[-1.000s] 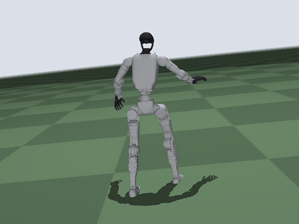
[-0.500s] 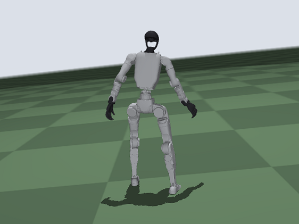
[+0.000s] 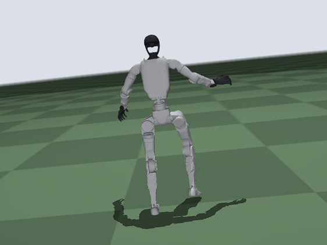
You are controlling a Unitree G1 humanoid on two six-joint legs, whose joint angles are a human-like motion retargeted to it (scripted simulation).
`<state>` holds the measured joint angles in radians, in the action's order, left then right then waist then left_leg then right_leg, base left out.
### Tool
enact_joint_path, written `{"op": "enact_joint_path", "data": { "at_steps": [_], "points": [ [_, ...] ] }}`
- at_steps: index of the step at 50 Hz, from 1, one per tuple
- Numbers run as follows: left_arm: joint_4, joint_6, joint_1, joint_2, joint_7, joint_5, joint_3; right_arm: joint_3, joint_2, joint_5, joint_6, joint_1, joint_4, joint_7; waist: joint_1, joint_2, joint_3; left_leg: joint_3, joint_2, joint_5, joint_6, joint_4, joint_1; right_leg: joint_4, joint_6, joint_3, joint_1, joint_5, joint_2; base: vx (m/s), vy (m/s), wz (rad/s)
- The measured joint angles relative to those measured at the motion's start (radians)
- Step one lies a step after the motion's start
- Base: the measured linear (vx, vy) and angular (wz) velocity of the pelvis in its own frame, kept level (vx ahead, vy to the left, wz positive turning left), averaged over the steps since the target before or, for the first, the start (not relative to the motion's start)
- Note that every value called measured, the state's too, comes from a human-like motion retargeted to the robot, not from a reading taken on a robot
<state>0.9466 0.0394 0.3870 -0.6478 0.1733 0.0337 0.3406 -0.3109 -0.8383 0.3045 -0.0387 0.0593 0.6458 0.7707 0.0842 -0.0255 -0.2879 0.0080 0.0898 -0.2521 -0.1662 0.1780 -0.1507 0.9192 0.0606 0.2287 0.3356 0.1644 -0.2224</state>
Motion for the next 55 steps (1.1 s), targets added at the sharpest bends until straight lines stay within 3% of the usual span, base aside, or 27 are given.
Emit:
{"op": "enact_joint_path", "data": {
  "at_steps": [2,4,5,7,10,13,15,17,20,25,32,35,38,42,45,47,50,55],
  "points": [
    [-0.014,-0.007,0.044,0.012,-0.025,-0.007,0.027,0.084,-0.053,-0.154,-0.103,0.09,-0.003,-0.099,0.006,0.004,-0.001,-0.007,-0.023,-0.017,-0.003,-0.005,-0.033,-0.199,0.044,0.019,-0.034,0.004,0.013,0.48,-0.02,0.36],
    [-0.03,-0.035,0.056,0.026,-0.039,0.004,0.045,0.175,-0.068,-0.183,-0.064,0.182,-0.044,-0.24,0.011,0.009,0.002,-0.008,-0.053,-0.038,-0.006,0.005,-0.061,-0.419,0.092,0.029,-0.084,-0.043,0.025,0.51,-0.06,0.19],
    [-0.034,-0.048,0.059,0.033,-0.043,0.008,0.05,0.232,-0.086,-0.249,-0.077,0.23,-0.038,-0.261,0.011,0.011,0.001,-0.006,-0.067,-0.049,-0.005,0.015,-0.074,-0.518,0.108,0.029,-0.112,-0.079,0.033,0.53,-0.07,0.0],
    [-0.026,-0.071,0.036,0.055,-0.043,-0.013,0.027,0.416,-0.117,-0.558,-0.195,0.372,0.035,-0.156,0.013,-0.01,-0.001,0.015,-0.073,-0.078,0.006,0.074,-0.082,-0.577,0.086,0.015,-0.139,-0.115,0.046,0.52,-0.07,-0.26],
    [-0.011,-0.085,-0.011,0.08,-0.053,0.029,0.027,0.739,-0.117,-0.72,-0.177,0.573,0.121,-0.24,0.001,-0.064,-0.024,0.034,-0.068,-0.044,-0.007,0.226,-0.048,-0.569,0.003,-0.034,-0.17,-0.105,0.064,0.49,-0.08,-0.52],
    [0.02,-0.09,-0.121,0.122,-0.118,-0.005,0.01,0.986,-0.065,-0.895,-0.137,0.675,0.209,-0.411,0.0,-0.097,-0.024,0.039,-0.073,0.044,-0.024,0.507,0.068,-0.501,0.025,-0.049,-0.184,-0.061,0.04,0.52,-0.08,-0.34],
    [0.044,-0.1,-0.204,0.147,-0.156,-0.042,-0.006,1.057,-0.015,-0.97,-0.103,0.678,0.258,-0.477,-0.01,-0.099,-0.02,0.063,-0.078,0.072,-0.033,0.687,0.158,-0.46,0.062,-0.058,-0.19,-0.027,0.013,0.51,-0.06,-0.34],
    [0.069,-0.108,-0.275,0.168,-0.16,-0.05,-0.026,1.064,0.035,-0.986,-0.091,0.651,0.295,-0.501,-0.025,-0.105,-0.022,0.106,-0.058,0.032,-0.008,0.835,0.245,-0.452,0.063,-0.075,-0.201,-0.007,0.004,0.47,-0.03,-0.4],
    [0.112,-0.1,-0.372,0.201,-0.132,-0.04,-0.06,1.013,0.092,-0.917,-0.1,0.574,0.314,-0.504,-0.052,-0.097,-0.032,0.138,-0.06,0.011,0.003,0.962,0.363,-0.462,0.065,-0.106,-0.224,0.005,-0.015,0.44,0.01,-0.43],
    [0.171,-0.096,-0.55,0.26,-0.106,-0.045,-0.145,0.851,0.166,-0.753,-0.091,0.349,0.279,-0.501,-0.097,-0.07,-0.027,0.15,-0.074,0.001,0.002,0.923,0.486,-0.535,0.103,-0.138,-0.289,0.002,-0.034,0.44,0.06,-0.4],
    [0.271,-0.069,-0.664,0.301,-0.204,-0.018,-0.235,0.624,0.283,-0.474,-0.093,0.036,0.344,-0.53,-0.19,-0.031,-0.028,0.187,-0.007,-0.028,0.028,0.41,0.44,-0.607,0.169,-0.18,-0.376,0.027,-0.023,0.45,0.12,-0.49],
    [0.294,-0.055,-0.664,0.294,-0.248,-0.027,-0.26,0.517,0.339,-0.373,-0.106,-0.078,0.415,-0.522,-0.229,-0.019,-0.038,0.188,0.012,0.066,0.022,0.161,0.355,-0.614,0.175,-0.188,-0.425,0.048,-0.01,0.48,0.21,-0.38],
    [0.28,-0.042,-0.654,0.272,-0.265,-0.026,-0.278,0.388,0.391,-0.226,-0.121,-0.182,0.492,-0.5,-0.242,0.008,-0.042,0.157,0.004,0.105,0.019,0.154,0.321,-0.551,0.14,-0.186,-0.444,0.057,-0.017,0.47,0.26,0.01],
    [0.214,-0.023,-0.613,0.225,-0.215,-0.005,-0.282,0.187,0.407,0.042,-0.119,-0.274,0.553,-0.43,-0.207,0.022,-0.068,0.124,0.006,0.059,0.019,0.178,0.245,-0.284,0.045,-0.211,-0.379,-0.044,-0.001,0.45,0.28,0.45],
    [0.153,-0.007,-0.558,0.167,-0.165,-0.007,-0.263,0.031,0.384,0.253,-0.065,-0.327,0.534,-0.355,-0.172,0.03,-0.074,0.091,0.009,0.05,0.028,0.128,0.174,0.012,-0.013,-0.197,-0.249,-0.09,0.006,0.41,0.21,0.64],
    [0.115,0.002,-0.504,0.121,-0.134,-0.006,-0.249,-0.058,0.355,0.349,-0.016,-0.347,0.483,-0.299,-0.14,0.031,-0.074,0.062,0.014,0.048,0.027,0.108,0.143,0.164,-0.056,-0.142,-0.172,-0.046,-0.011,0.39,0.15,0.81],
    [0.063,0.007,-0.408,0.058,-0.092,-0.006,-0.225,-0.149,0.298,0.398,0.063,-0.36,0.37,-0.203,-0.089,0.028,-0.071,0.016,0.022,0.041,0.016,0.086,0.109,0.293,-0.091,-0.066,-0.084,0.023,-0.029,0.37,0.1,0.9],
    [-0.006,-0.01,-0.238,-0.021,-0.014,-0.015,-0.148,-0.194,0.177,0.268,0.157,-0.324,0.118,-0.045,-0.019,0.022,-0.054,-0.044,0.017,0.038,-0.007,0.011,0.047,0.247,-0.065,-0.014,0.022,0.058,-0.008,0.36,0.03,0.75]
  ]
}}
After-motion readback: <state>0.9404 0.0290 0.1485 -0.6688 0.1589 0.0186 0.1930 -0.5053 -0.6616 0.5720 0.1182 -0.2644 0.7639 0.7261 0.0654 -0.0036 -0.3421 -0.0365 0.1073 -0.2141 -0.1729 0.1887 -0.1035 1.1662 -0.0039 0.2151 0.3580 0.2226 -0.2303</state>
